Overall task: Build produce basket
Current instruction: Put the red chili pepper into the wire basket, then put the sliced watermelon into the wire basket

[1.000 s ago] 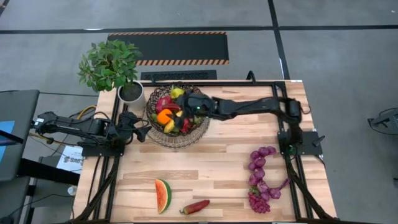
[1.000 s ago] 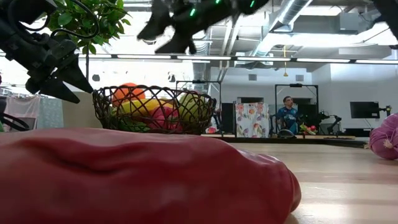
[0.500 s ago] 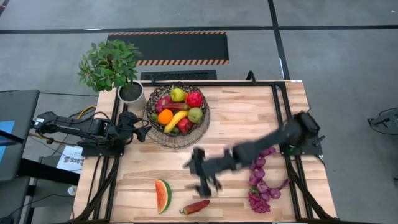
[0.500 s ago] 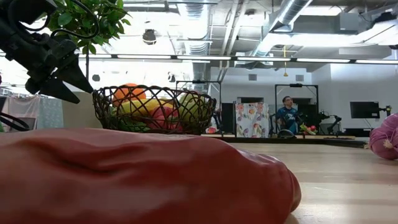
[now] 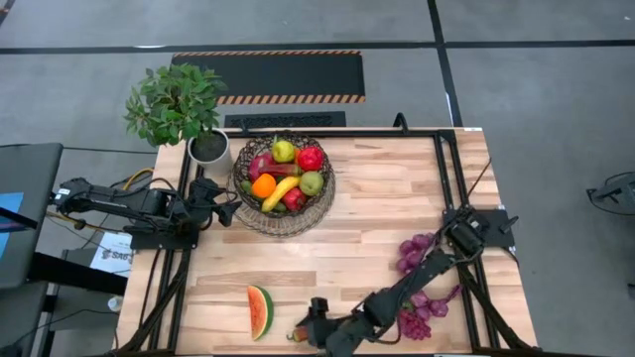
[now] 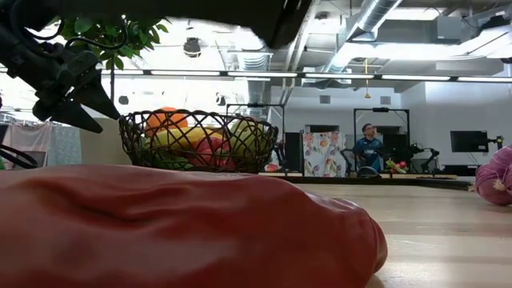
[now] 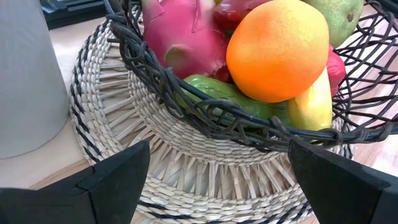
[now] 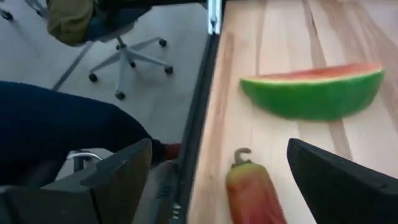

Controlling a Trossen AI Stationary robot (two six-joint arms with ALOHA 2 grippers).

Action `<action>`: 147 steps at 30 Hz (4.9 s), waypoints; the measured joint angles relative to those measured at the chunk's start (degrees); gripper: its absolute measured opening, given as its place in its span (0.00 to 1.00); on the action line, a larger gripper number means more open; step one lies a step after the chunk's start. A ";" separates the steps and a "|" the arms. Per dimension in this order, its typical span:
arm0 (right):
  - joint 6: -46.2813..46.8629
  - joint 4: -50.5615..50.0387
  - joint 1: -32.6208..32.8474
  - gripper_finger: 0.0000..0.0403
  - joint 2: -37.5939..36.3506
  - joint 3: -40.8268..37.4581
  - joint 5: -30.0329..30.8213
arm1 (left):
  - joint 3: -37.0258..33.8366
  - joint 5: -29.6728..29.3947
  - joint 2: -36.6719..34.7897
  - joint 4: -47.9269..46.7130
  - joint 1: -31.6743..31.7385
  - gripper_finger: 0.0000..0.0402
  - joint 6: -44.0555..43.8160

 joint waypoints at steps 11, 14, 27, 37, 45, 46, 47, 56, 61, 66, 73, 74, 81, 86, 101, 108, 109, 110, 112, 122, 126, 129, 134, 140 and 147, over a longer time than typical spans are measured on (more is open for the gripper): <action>3.76 -5.22 -1.86 0.95 3.95 -0.02 -3.28 | 0.00 0.05 -0.01 0.00 0.01 0.92 -1.10; 3.82 -7.80 -2.50 0.95 3.41 -0.02 -3.73 | 0.00 0.09 -0.01 -0.04 -0.01 0.92 -1.40; 4.17 -18.84 -6.74 0.86 2.56 0.11 -8.67 | 0.00 0.30 0.01 -0.15 0.01 0.92 -1.47; 1.13 -19.74 -10.02 0.65 2.46 0.02 -8.68 | 0.00 0.31 0.00 -0.15 0.01 0.92 -1.23; -2.47 -19.79 -12.70 0.44 0.78 -0.11 -8.56 | 0.00 0.30 0.02 -0.14 -0.01 0.92 -1.21; -3.18 -20.38 -13.08 0.41 0.10 -0.11 -8.53 | 0.00 0.25 0.01 -0.15 0.01 0.92 -1.21; -4.02 -20.47 -13.57 0.38 -0.53 -0.11 -8.55 | 0.00 0.24 0.00 -0.14 -0.01 0.92 -1.21; -12.25 -21.16 -19.35 0.36 -8.81 -0.08 -8.44 | 0.00 0.18 0.01 -0.14 0.00 0.92 -1.21; -19.06 -20.61 -25.68 0.37 -15.66 0.00 -5.66 | 0.00 -0.89 0.01 -0.13 -0.01 0.92 -1.16; -25.18 -17.24 -34.40 0.36 -19.33 0.02 -3.04 | 0.00 -2.06 -0.01 -0.13 -0.01 0.92 -0.78; -29.10 -11.83 -45.08 0.39 -16.74 0.25 -10.81 | 0.00 -2.68 0.00 -0.14 -0.01 0.92 -0.35; -28.23 -12.30 -45.81 0.39 -16.25 -0.02 -12.38 | 0.00 -2.69 0.02 -0.15 -0.01 0.92 -0.35; -31.21 -11.32 -46.39 0.45 -11.57 -0.06 -17.75 | 0.00 -2.66 0.02 -0.42 0.01 0.92 -0.70; -32.50 -11.50 -45.41 0.60 -11.93 0.02 -17.67 | 0.00 -2.36 0.02 -0.54 -0.01 0.92 -0.77; -25.69 -10.94 -35.33 0.81 -12.47 0.00 -25.34 | 0.00 -2.36 -0.01 -0.56 0.01 0.92 -0.33; -29.73 -5.26 -26.41 0.81 -11.88 0.02 -25.12 | 0.00 -2.12 -0.01 -0.56 0.01 0.92 0.08; -30.96 -5.18 -25.28 0.81 -11.88 0.02 -25.10 | 0.00 -2.12 -0.01 -0.56 0.01 0.92 0.08; -31.86 -5.15 -24.22 0.81 -11.82 0.00 -25.10 | 0.00 -2.12 0.02 -0.56 0.01 0.92 0.06; -33.23 -4.51 -22.19 0.81 -11.79 0.00 -25.10 | 0.00 -2.12 -0.01 -0.56 0.01 0.92 0.08; -33.41 2.29 -18.26 0.81 -8.77 0.25 -23.48 | 0.00 -2.60 0.01 -0.56 0.01 0.92 0.06; -33.56 3.10 -18.10 0.81 -3.21 2.24 -23.35 | 0.00 -2.67 -0.01 -0.56 0.01 0.92 0.06; -33.60 3.60 -18.30 0.81 -1.32 5.06 -24.64 | 0.00 -2.82 -0.01 -0.56 0.01 0.92 0.06; -36.29 2.54 -18.46 0.81 4.64 10.23 -31.98 | 0.00 -3.10 -0.01 -0.57 -0.01 0.92 0.06; -38.92 -0.56 -18.19 0.81 12.90 19.82 -36.11 | 0.00 -3.14 -0.01 -0.59 0.00 0.92 -0.16; -44.13 -7.34 -18.21 0.81 18.26 27.12 -36.81 | 0.00 -2.99 0.01 -0.90 -0.01 0.92 -1.55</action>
